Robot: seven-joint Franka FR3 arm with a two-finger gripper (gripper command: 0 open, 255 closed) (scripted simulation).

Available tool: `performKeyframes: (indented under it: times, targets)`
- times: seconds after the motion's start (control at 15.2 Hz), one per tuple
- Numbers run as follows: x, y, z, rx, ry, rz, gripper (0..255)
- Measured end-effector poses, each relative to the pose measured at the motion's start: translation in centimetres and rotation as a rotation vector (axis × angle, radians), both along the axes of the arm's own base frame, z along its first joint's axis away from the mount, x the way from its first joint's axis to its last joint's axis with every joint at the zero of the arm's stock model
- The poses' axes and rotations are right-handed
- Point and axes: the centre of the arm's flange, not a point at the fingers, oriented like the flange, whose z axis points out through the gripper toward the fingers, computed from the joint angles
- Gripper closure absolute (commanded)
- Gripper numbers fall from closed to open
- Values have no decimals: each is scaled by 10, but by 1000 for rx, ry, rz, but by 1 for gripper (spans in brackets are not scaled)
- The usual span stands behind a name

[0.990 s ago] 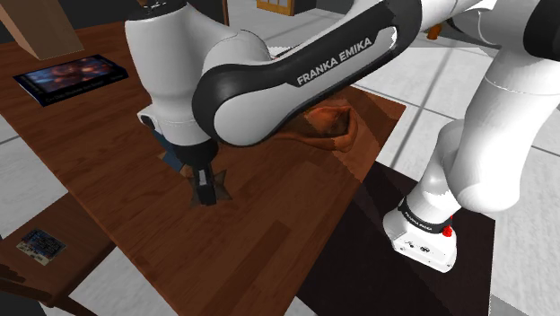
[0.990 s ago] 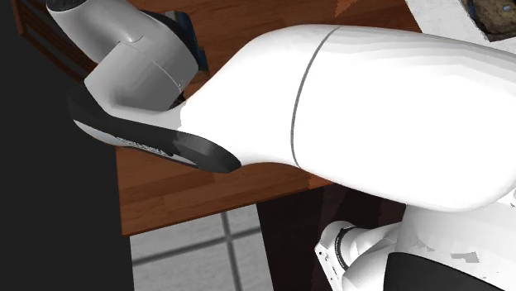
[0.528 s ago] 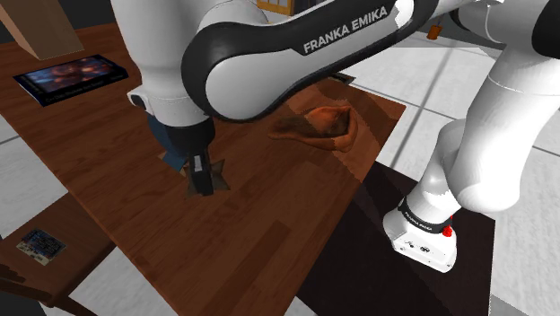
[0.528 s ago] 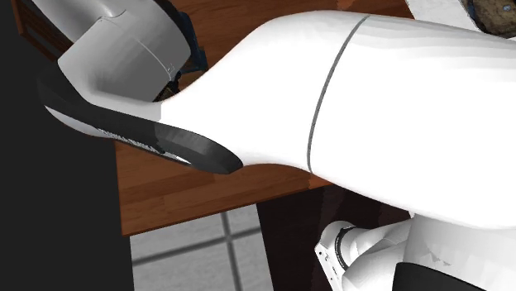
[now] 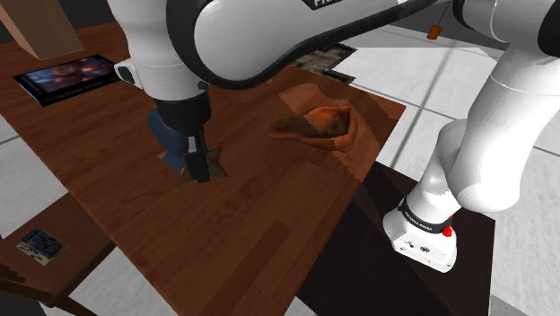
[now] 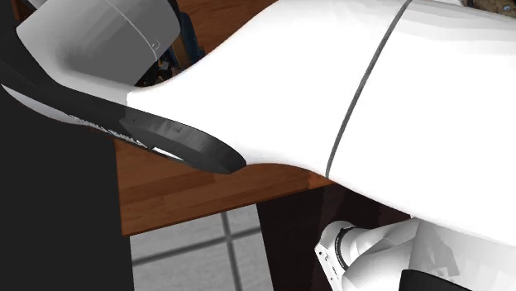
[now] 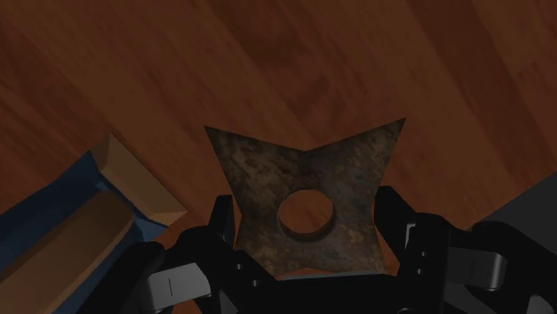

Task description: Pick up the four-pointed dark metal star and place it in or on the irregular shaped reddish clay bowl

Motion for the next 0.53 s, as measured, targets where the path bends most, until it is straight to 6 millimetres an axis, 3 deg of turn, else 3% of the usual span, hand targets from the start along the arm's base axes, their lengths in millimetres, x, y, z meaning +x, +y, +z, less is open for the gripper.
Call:
performKeyframes:
  times: [0.53]
  targets:
    - [-2,-6,37,0,0,0,255]
